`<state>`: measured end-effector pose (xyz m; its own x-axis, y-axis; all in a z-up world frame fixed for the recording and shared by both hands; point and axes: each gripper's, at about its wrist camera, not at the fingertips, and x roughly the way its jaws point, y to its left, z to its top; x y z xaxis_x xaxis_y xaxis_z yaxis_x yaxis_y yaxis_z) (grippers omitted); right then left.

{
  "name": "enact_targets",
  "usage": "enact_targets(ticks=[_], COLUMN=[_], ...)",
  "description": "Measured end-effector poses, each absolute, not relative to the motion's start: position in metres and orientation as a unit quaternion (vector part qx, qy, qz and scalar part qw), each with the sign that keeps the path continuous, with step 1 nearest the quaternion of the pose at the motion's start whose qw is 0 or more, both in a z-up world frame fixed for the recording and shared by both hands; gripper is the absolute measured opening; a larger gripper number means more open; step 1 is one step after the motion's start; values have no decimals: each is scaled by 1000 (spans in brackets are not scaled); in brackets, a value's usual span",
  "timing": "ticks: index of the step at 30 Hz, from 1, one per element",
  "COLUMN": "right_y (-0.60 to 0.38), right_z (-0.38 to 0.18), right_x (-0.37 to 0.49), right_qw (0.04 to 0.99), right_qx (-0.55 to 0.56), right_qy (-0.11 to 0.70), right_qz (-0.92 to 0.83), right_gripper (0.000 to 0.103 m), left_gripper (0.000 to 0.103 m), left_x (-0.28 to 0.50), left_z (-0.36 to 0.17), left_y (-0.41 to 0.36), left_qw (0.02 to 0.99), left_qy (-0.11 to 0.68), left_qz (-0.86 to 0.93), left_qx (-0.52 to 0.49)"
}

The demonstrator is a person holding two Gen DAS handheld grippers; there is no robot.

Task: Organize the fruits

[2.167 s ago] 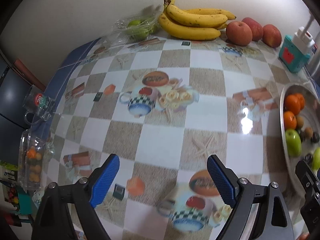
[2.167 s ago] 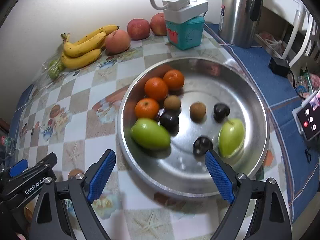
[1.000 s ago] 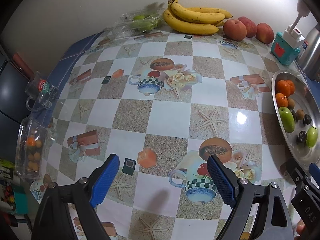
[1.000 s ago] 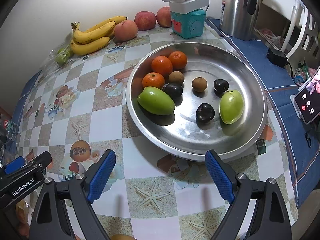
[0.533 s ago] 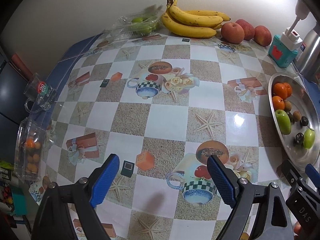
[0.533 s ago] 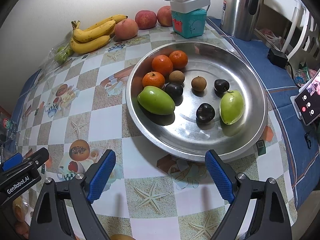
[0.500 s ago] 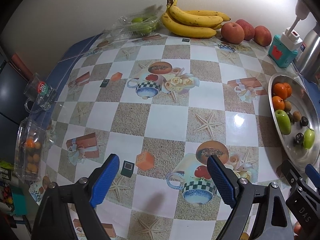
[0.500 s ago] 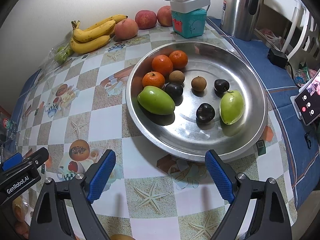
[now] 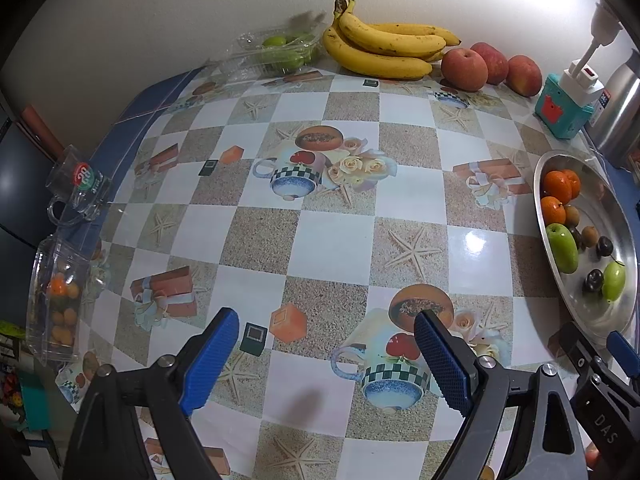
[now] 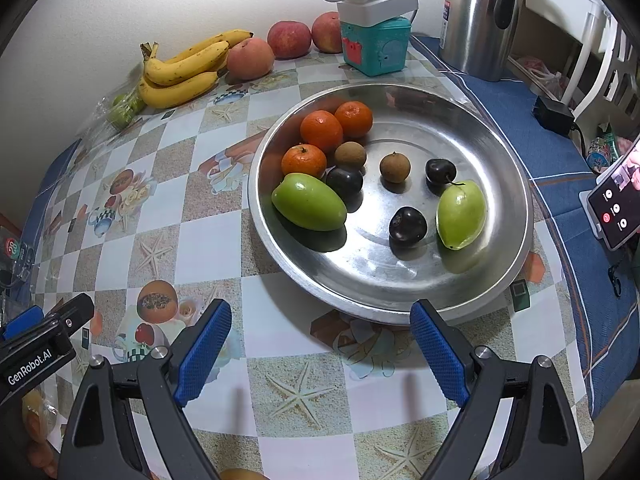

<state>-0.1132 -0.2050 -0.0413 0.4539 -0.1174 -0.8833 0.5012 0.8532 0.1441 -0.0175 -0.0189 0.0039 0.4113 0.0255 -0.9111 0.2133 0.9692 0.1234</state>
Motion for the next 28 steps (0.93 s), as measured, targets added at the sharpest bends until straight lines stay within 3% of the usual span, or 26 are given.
enact_targets(ticks=[28], right_y=[-206], right_z=[-42], right_x=[-114], right_qw=[829], right_qx=[196], right_qy=[490], right_qz=[-186], right_gripper=[91], left_gripper=[91], left_x=[-16], left_z=[10], left_y=[-13], left_qw=[842], left_qy=[530], left_qz=[-49], left_qx=[93])
